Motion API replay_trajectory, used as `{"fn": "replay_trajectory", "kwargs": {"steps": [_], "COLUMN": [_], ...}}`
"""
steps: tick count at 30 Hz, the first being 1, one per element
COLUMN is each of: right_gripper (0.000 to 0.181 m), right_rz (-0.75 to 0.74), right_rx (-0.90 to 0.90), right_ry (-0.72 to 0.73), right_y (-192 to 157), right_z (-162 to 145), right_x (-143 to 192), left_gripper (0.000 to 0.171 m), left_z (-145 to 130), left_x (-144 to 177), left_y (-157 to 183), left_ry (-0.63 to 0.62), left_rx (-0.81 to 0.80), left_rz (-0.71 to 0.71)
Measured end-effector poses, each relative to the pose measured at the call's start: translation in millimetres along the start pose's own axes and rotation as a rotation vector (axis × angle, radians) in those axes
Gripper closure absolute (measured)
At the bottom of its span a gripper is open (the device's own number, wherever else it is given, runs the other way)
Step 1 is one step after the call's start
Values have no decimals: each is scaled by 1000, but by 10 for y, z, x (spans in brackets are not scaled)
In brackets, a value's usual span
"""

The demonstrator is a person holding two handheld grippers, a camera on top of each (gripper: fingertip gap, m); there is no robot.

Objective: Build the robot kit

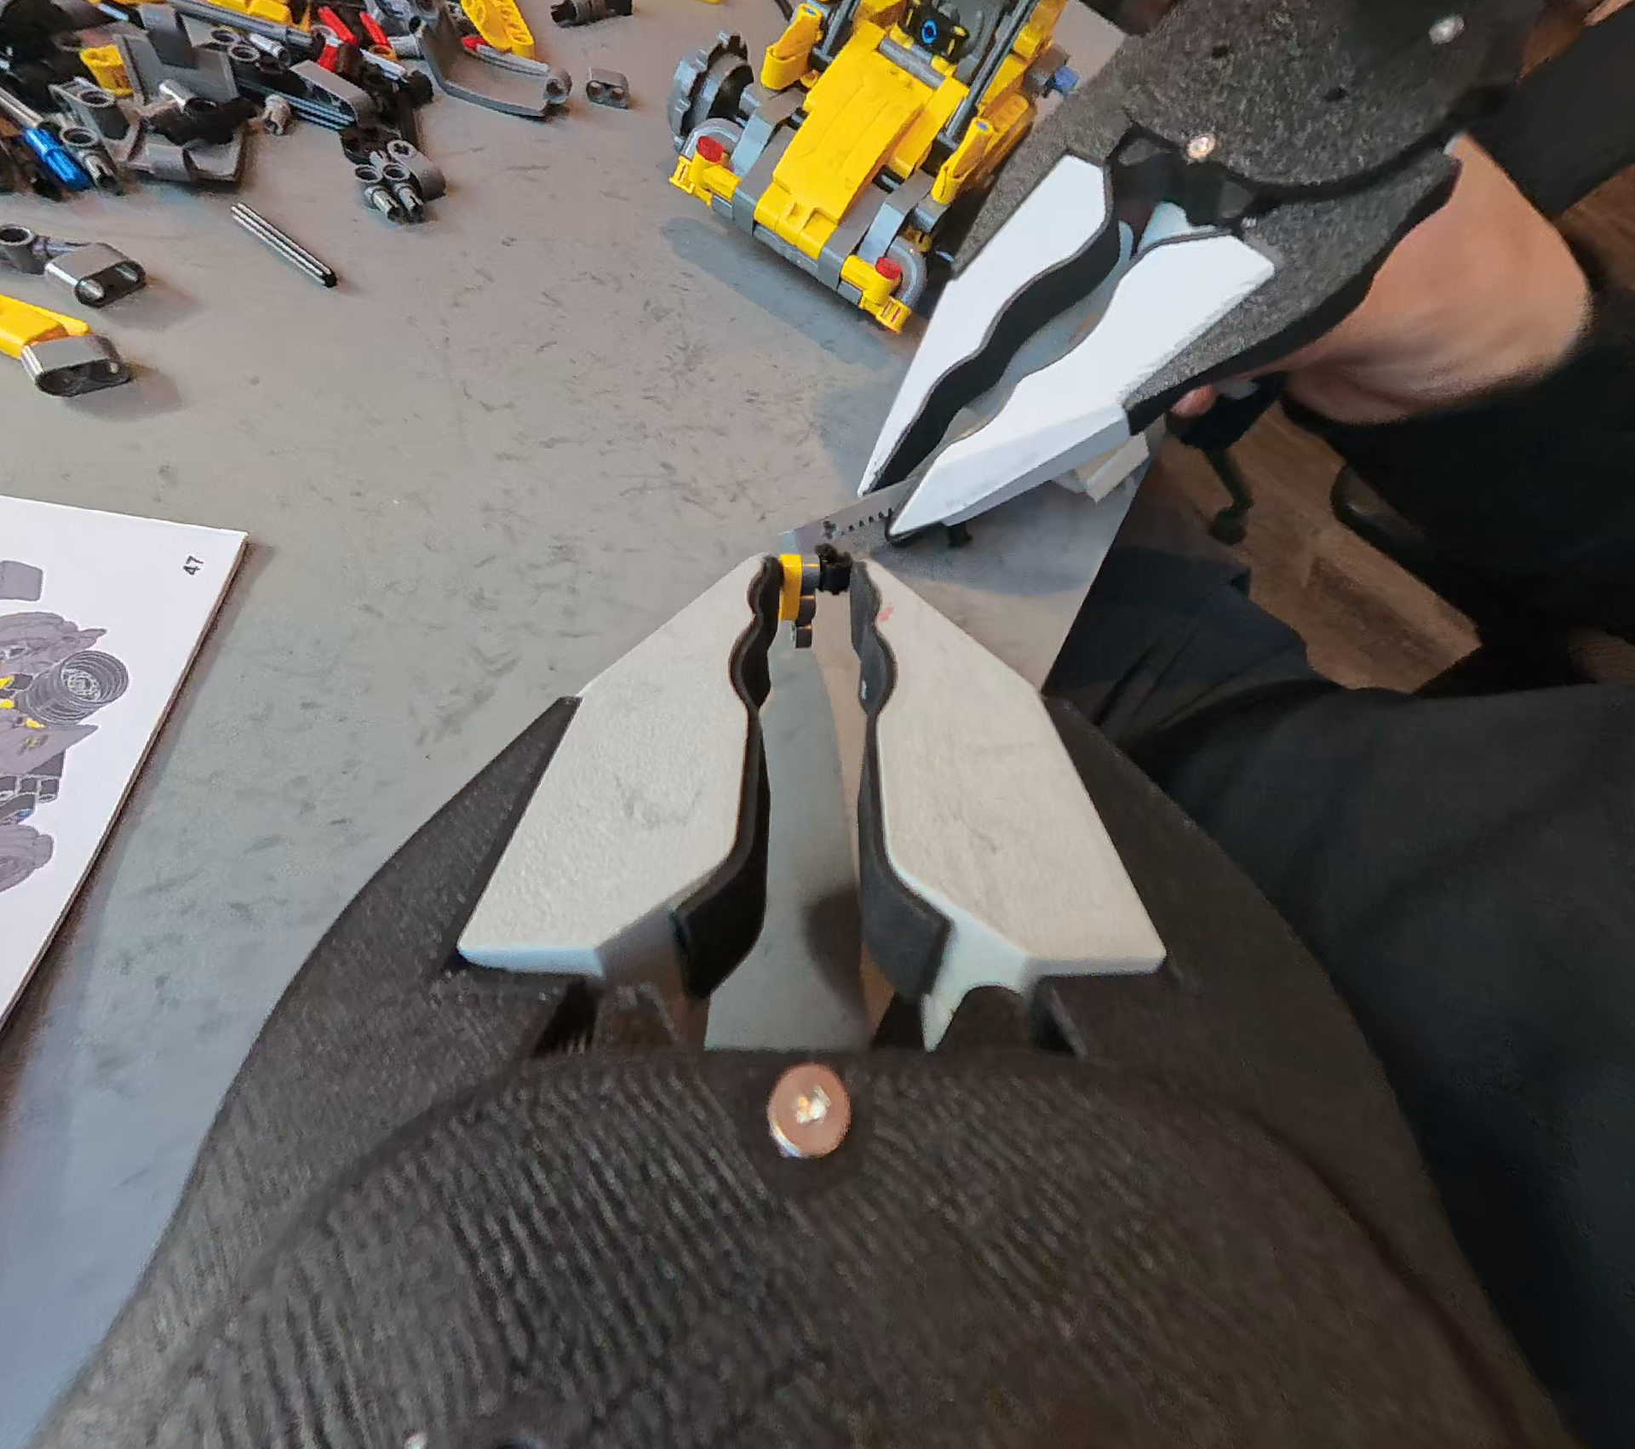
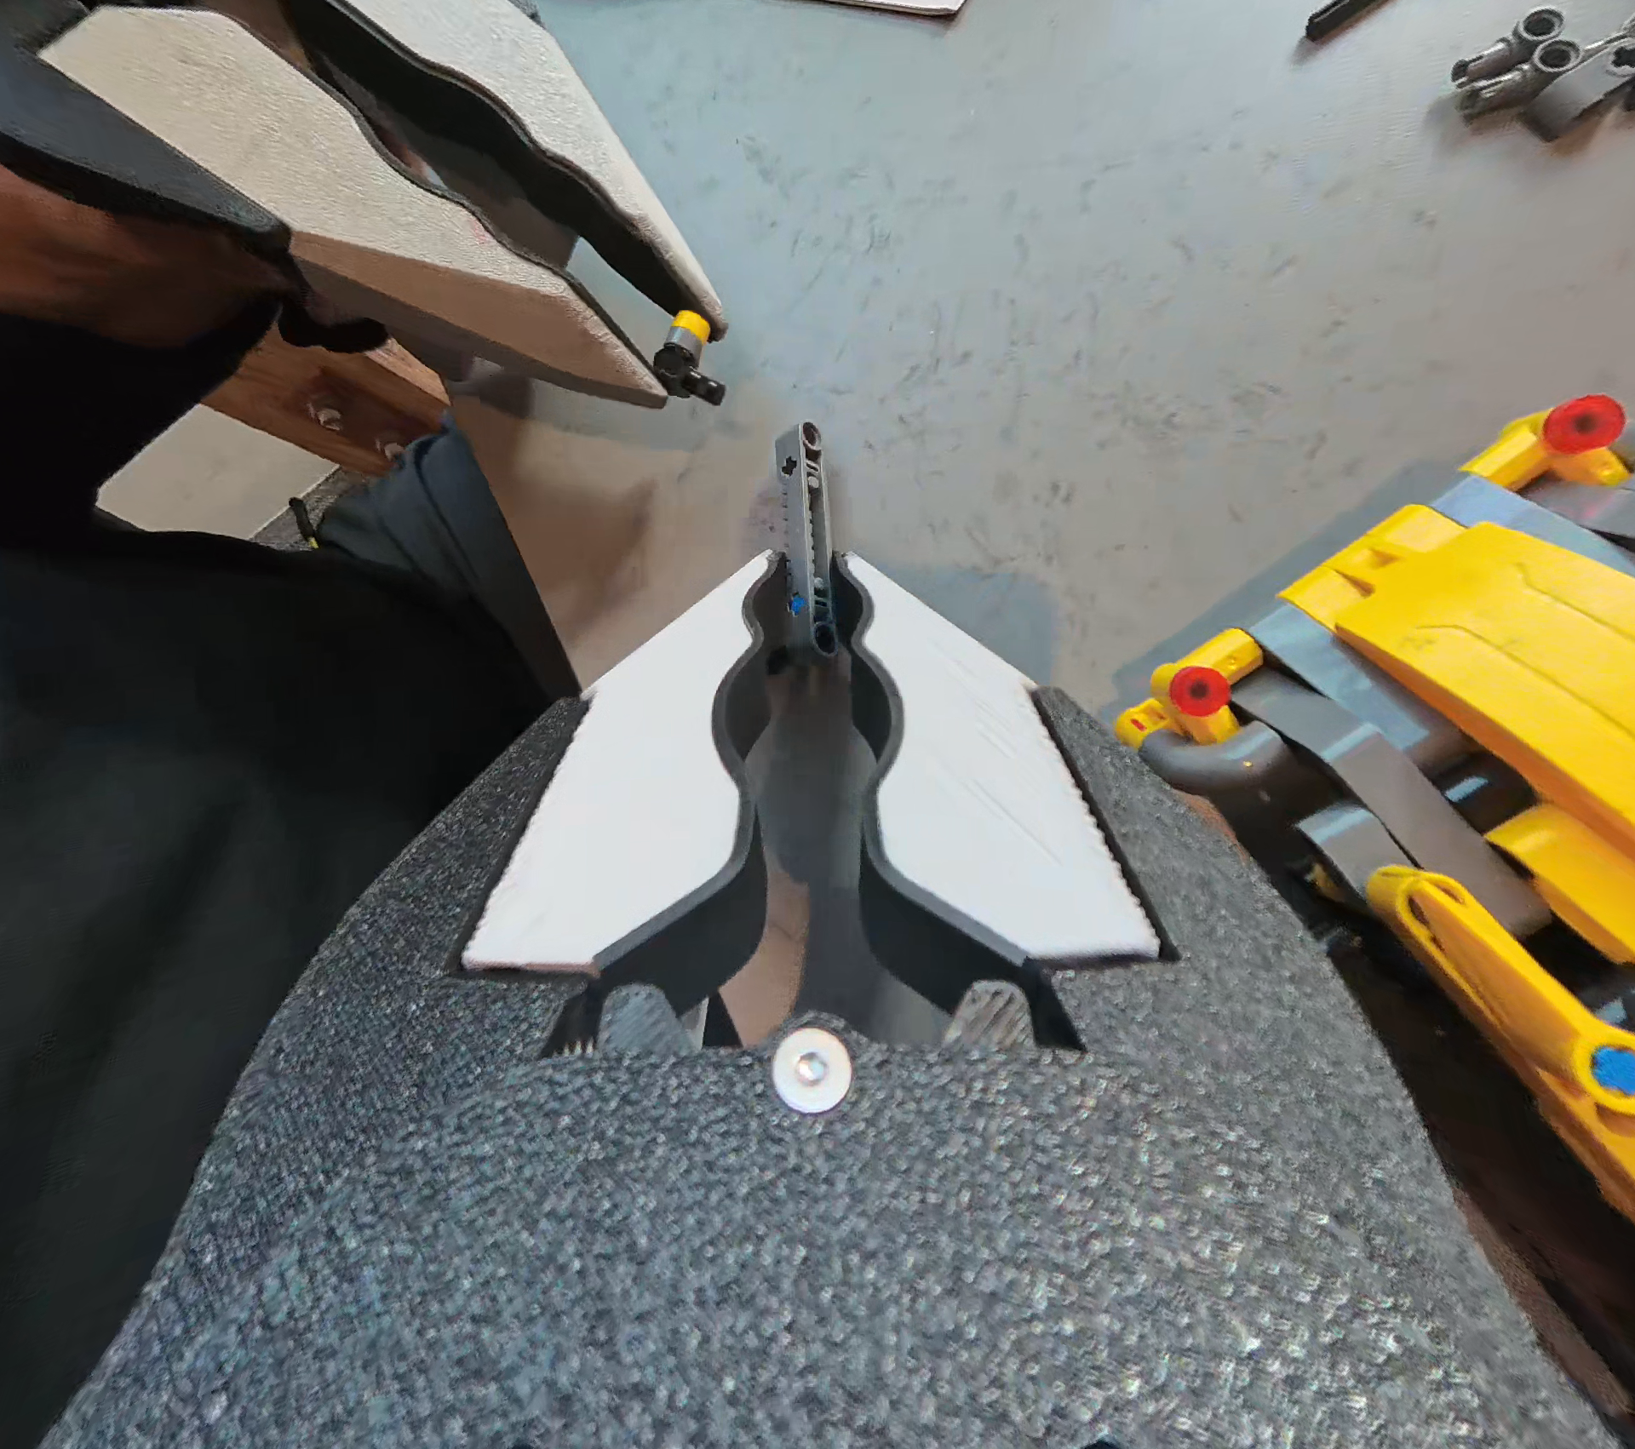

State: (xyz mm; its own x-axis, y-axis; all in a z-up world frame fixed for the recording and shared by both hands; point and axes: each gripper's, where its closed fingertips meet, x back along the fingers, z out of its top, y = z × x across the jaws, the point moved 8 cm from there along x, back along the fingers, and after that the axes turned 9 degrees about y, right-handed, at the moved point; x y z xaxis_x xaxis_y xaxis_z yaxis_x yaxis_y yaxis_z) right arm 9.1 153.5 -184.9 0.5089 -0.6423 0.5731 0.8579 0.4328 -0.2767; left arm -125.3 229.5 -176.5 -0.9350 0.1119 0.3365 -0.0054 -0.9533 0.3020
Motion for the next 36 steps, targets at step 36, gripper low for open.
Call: {"fn": "replay_trajectory", "kwargs": {"steps": [36], "right_gripper": [171], "right_rz": [-125], "right_rx": [-7], "right_ry": [79], "right_y": [-203], "right_z": [-6], "right_x": [-154], "left_gripper": [158], "left_z": [-77], "left_x": [-49], "left_y": [-82], "left_ry": [-51], "left_rx": [216], "left_rz": [47]}}
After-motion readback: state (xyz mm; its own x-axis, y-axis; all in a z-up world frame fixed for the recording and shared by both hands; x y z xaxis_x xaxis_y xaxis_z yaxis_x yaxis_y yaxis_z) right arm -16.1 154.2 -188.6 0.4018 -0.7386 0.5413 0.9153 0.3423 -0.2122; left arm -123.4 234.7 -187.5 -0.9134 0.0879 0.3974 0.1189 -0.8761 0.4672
